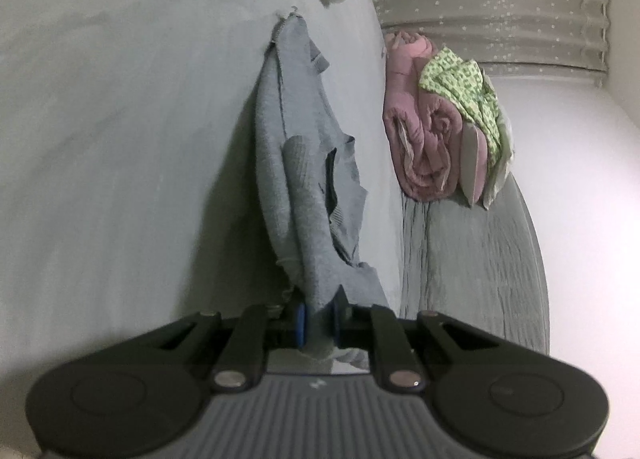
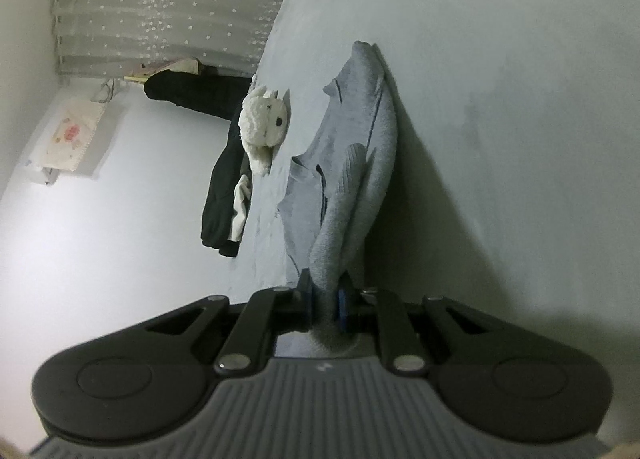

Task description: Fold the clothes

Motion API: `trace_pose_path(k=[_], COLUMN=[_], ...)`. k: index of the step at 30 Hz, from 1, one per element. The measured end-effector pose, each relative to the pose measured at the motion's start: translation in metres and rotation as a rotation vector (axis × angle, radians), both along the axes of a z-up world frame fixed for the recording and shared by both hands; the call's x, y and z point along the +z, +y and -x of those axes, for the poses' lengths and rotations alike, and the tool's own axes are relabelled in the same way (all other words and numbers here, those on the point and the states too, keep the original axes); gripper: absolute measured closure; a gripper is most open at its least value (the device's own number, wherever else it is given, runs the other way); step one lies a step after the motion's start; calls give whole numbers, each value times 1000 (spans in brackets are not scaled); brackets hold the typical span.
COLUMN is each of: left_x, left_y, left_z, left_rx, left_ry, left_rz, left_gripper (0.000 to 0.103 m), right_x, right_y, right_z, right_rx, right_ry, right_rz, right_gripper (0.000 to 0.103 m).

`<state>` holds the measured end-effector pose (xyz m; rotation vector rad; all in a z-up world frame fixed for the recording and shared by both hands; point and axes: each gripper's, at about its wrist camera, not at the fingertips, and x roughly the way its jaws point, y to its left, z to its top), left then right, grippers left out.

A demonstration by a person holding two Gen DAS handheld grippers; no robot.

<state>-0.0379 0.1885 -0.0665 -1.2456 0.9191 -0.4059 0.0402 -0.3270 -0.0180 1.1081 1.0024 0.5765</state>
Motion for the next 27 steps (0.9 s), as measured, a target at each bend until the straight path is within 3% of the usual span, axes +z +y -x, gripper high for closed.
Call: trace_pose_path(k=[8, 13, 20, 27], left_x=[3, -4, -3, 8], left_y=[3, 7, 6, 9], left_z=[54, 74, 62, 25], left_rx=[-3, 27, 84, 184], left_ry=[73, 110, 139, 155], left_rz=[33, 68, 178, 300], left_gripper=[91, 91, 91, 91], right_x=[9, 6, 5, 9], right_y=[-10, -15, -12, -9], right_z=[56, 65, 51, 19], right_rx=[-6, -13, -46, -134], right_ry=[38, 66, 107, 144], right_rz=[-10, -52, -153, -222], right_gripper=[89, 88, 87, 87])
